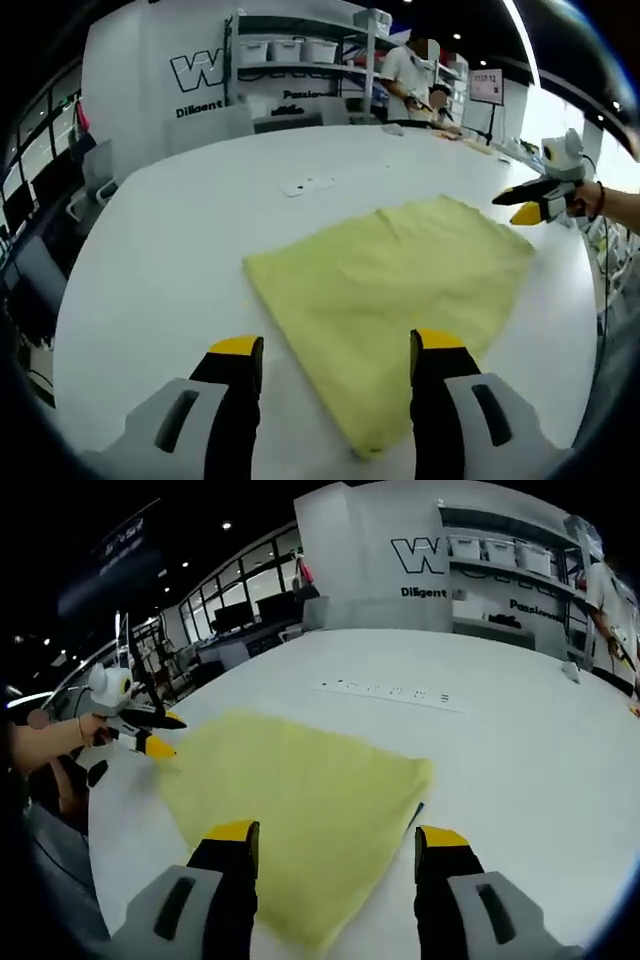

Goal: Fold the garment on the visible template until the final outline fits inside the template.

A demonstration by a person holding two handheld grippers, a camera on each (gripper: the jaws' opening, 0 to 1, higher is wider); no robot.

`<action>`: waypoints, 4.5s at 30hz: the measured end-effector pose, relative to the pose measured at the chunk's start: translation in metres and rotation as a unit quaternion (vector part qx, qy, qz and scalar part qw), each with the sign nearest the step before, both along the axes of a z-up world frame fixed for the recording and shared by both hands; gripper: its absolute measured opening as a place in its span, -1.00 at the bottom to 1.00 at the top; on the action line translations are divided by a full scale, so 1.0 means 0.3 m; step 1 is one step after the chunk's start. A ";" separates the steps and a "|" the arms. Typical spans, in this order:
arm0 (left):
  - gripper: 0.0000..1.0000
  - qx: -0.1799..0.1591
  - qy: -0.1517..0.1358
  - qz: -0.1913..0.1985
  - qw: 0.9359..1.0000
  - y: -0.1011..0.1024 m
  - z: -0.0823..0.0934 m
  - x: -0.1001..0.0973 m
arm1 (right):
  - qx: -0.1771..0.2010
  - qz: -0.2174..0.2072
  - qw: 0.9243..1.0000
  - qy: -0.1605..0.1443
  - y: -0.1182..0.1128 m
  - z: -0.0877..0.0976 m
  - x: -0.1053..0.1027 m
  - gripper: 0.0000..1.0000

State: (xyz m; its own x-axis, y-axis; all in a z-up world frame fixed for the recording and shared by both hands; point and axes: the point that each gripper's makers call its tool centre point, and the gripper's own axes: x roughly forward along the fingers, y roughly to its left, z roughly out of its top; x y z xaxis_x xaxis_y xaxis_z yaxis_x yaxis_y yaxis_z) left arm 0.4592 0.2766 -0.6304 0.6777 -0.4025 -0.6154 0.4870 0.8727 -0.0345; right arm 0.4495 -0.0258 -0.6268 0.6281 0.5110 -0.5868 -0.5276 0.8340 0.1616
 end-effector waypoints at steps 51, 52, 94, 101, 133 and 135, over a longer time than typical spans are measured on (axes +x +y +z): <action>-0.87 0.011 0.039 0.029 0.999 0.074 -0.111 -0.236 | -0.038 -0.001 0.999 0.022 -0.052 -0.141 -0.212 -0.52; -0.87 0.011 0.040 0.025 0.999 0.073 -0.108 -0.238 | -0.041 0.001 0.999 0.018 -0.052 -0.141 -0.211 -0.58; -0.90 0.034 0.034 0.011 0.999 0.133 -0.056 -0.239 | -0.103 0.003 0.995 0.002 -0.154 -0.088 -0.234 -1.00; -0.61 -0.005 0.035 0.022 0.999 0.111 -0.032 -0.222 | 0.022 -0.057 0.998 0.011 -0.119 -0.017 -0.204 -0.41; -0.89 -0.016 0.076 0.011 0.997 0.049 -0.086 -0.223 | -0.018 -0.029 0.999 0.042 -0.076 -0.098 -0.220 -1.00; -0.89 -0.012 0.079 0.003 0.997 0.049 -0.089 -0.245 | -0.018 -0.029 0.998 0.044 -0.079 -0.094 -0.229 -1.00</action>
State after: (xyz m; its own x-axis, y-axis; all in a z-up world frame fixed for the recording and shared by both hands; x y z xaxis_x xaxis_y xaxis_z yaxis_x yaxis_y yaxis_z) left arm 0.3857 0.2913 -0.6570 0.5755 -0.4146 -0.7049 0.4692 0.8734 -0.1306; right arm 0.3807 -0.0494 -0.6549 0.6020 0.4526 -0.6578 -0.4626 0.8692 0.1746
